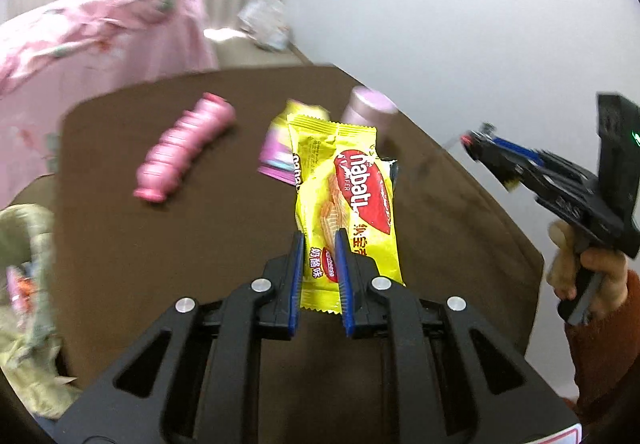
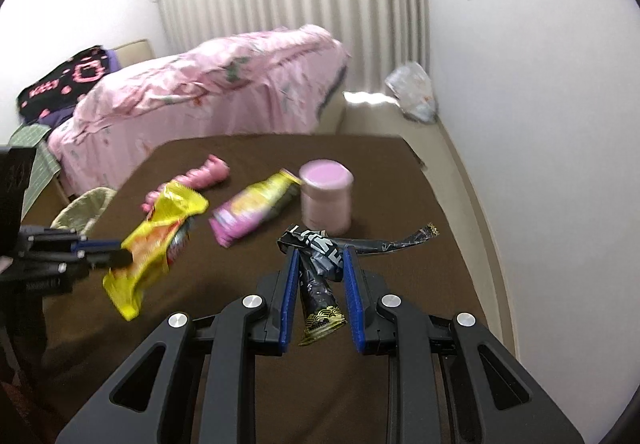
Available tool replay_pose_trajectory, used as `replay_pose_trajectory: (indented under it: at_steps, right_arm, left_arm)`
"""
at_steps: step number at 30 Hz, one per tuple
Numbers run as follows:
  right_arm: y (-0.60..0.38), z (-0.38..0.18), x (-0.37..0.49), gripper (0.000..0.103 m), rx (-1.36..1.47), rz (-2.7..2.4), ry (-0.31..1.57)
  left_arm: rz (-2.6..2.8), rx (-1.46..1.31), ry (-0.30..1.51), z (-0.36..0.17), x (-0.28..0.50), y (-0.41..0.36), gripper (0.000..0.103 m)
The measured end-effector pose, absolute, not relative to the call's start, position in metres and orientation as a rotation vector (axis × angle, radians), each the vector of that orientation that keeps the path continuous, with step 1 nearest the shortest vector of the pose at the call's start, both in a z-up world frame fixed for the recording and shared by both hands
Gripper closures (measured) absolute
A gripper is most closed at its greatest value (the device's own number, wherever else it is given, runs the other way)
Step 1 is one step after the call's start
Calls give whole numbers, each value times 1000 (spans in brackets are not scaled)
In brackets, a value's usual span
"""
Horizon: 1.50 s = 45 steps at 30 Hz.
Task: Collect trash
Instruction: 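Close the left tool on the yellow Nabati wafer bag while the right tool holds the black wrapper, then carry both items over the yellow trash bag and open both tools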
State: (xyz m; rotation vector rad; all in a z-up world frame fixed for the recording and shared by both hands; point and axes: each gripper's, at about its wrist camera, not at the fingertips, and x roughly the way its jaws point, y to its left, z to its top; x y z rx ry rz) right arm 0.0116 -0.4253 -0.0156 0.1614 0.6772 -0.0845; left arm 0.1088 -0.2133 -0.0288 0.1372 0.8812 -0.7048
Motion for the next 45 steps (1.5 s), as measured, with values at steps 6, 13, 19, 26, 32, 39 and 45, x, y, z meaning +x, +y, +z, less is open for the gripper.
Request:
replay_pose_trajectory:
  at_steps: [6, 13, 19, 26, 32, 39, 45]
  right_arm:
    - [-374, 26, 36, 81, 65, 28, 613]
    - [-296, 64, 66, 81, -50, 191, 548]
    - [-235, 78, 93, 81, -106, 334, 531]
    - [-175, 69, 124, 81, -128, 476, 564]
    - [-140, 51, 159, 81, -113, 556, 611]
    - [-102, 30, 205, 81, -79, 668, 676]
    - [-67, -7, 238, 81, -135, 728, 763]
  left_arm:
    - [-506, 80, 784, -1, 117, -141, 87]
    - [-267, 6, 726, 14, 119, -51, 86]
    - [-106, -56, 696, 16, 122, 15, 85]
    - [-11, -103, 672, 17, 116, 57, 85]
    - [92, -181, 639, 12, 116, 89, 85]
    - [159, -261, 668, -10, 131, 109, 85]
    - [203, -281, 720, -36, 150, 114, 85]
